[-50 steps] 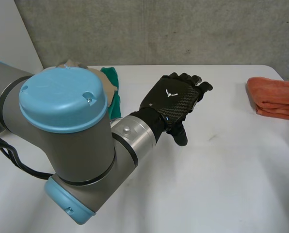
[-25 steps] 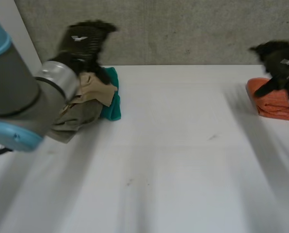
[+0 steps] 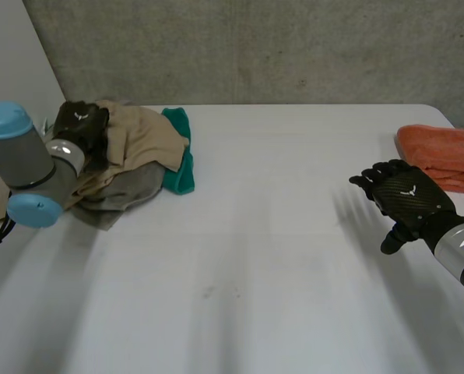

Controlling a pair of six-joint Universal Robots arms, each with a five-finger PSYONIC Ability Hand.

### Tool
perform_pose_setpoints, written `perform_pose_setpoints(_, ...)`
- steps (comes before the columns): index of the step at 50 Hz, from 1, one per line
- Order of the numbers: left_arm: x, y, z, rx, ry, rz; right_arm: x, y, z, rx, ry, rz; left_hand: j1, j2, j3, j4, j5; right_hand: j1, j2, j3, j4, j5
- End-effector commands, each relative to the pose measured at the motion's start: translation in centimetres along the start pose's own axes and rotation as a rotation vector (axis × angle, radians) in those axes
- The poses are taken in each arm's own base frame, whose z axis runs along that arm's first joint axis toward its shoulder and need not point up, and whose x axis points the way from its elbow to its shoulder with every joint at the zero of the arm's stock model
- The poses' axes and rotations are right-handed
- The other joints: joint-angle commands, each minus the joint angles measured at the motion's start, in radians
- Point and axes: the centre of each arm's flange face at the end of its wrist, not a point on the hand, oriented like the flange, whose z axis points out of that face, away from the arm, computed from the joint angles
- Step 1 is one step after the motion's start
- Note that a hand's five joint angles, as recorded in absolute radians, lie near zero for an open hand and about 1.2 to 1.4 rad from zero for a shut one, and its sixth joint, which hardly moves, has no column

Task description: Fold the laundry.

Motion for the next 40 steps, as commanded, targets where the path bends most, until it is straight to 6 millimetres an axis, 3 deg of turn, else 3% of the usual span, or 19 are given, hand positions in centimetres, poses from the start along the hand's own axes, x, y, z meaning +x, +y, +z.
perform_pose_setpoints(1,1.7,-12.8,-4.5,0.250,0.040,-0.159,1.0,-0.4,-0.2,-0.004,0.069,-0.009,0.344,0.203,0.234,0.209,0.274,-0.056,-0.043,-0.038,-0.040,-0.049)
perform_pose_setpoints(3,2.5,-15.5,-5.9,0.309,0.068,-0.196,1.4,-0.7,-0.3,-0.003,0.097,-0.001,0.344,0.203,0.234,0.209,0.274,-0.056,-0.043,-0.038,-0.040,-0.049)
perform_pose_setpoints(4,3.4,-18.3,-7.7,0.372,0.102,-0.235,1.6,-0.9,-0.4,-0.002,0.108,0.004,0.344,0.203,0.234,0.209,0.274,-0.056,-0.043,-0.038,-0.040,-0.049)
perform_pose_setpoints(8,5.7,-23.0,-11.6,0.471,0.202,-0.342,2.3,-1.5,-0.6,0.013,0.157,0.042,0.344,0.203,0.234,0.209,0.274,-0.056,-0.043,-0.038,-0.040,-0.049)
perform_pose_setpoints(11,7.8,-24.1,-13.1,0.483,0.279,-0.414,2.9,-2.3,-1.0,0.038,0.193,0.077,0.344,0.203,0.234,0.209,0.274,-0.056,-0.043,-0.038,-0.040,-0.049)
perform_pose_setpoints(12,9.5,-24.6,-14.3,0.482,0.340,-0.469,3.1,-2.4,-1.1,0.044,0.203,0.086,0.344,0.203,0.234,0.209,0.274,-0.056,-0.043,-0.038,-0.040,-0.049)
perform_pose_setpoints(15,12.7,-24.4,-15.7,0.451,0.441,-0.544,4.6,-2.6,-1.5,0.052,0.259,0.123,0.344,0.203,0.234,0.209,0.274,-0.056,-0.043,-0.038,-0.040,-0.049)
perform_pose_setpoints(18,14.6,-23.3,-15.5,0.407,0.477,-0.579,5.5,-2.7,-1.8,0.061,0.288,0.140,0.344,0.203,0.234,0.209,0.274,-0.056,-0.043,-0.038,-0.040,-0.049)
perform_pose_setpoints(21,17.6,-20.7,-15.2,0.319,0.534,-0.601,6.0,-2.6,-1.9,0.062,0.304,0.148,0.344,0.203,0.234,0.209,0.274,-0.056,-0.043,-0.038,-0.040,-0.049)
perform_pose_setpoints(25,21.0,-19.0,-16.5,0.232,0.629,-0.675,6.9,-2.2,-2.0,0.057,0.331,0.149,0.344,0.203,0.234,0.209,0.274,-0.056,-0.043,-0.038,-0.040,-0.049)
perform_pose_setpoints(26,21.4,-18.7,-16.5,0.216,0.641,-0.698,7.0,-2.2,-2.0,0.060,0.334,0.147,0.208,0.067,0.097,0.073,0.138,-0.056,-0.043,-0.038,-0.040,-0.049)
perform_pose_setpoints(27,22.0,-18.2,-16.6,0.186,0.668,-0.739,7.0,-2.1,-2.0,0.058,0.337,0.147,-0.334,-0.475,-0.445,-0.469,-0.404,-0.056,-0.043,-0.038,-0.040,-0.049)
perform_pose_setpoints(28,22.2,-17.9,-16.6,0.173,0.681,-0.759,7.1,-2.1,-2.0,0.060,0.339,0.146,-0.586,-0.727,-0.697,-0.721,-0.657,-0.056,-0.043,-0.038,-0.040,-0.049)
perform_pose_setpoints(30,22.2,-17.8,-16.7,0.161,0.693,-0.777,7.1,-2.1,-1.9,0.061,0.338,0.146,-0.846,-0.987,-0.957,-0.981,-0.917,-0.056,-0.043,-0.038,-0.040,-0.049)
perform_pose_setpoints(34,21.1,-18.2,-16.7,0.170,0.675,-0.770,6.9,-2.1,-1.9,0.061,0.331,0.145,-0.865,-1.006,-0.976,-1.000,-0.935,-0.056,-0.043,-0.038,-0.040,-0.049)
perform_pose_setpoints(38,16.8,-17.8,-14.8,0.193,0.566,-0.716,6.5,-2.1,-1.9,0.060,0.309,0.145,-0.853,-0.994,-0.964,-0.988,-0.924,-0.056,-0.043,-0.038,-0.040,-0.049)
perform_pose_setpoints(40,13.6,-17.8,-13.8,0.221,0.488,-0.662,6.1,-1.9,-1.9,0.054,0.286,0.147,-0.850,-0.991,-0.961,-0.985,-0.921,-0.056,-0.043,-0.038,-0.040,-0.049)
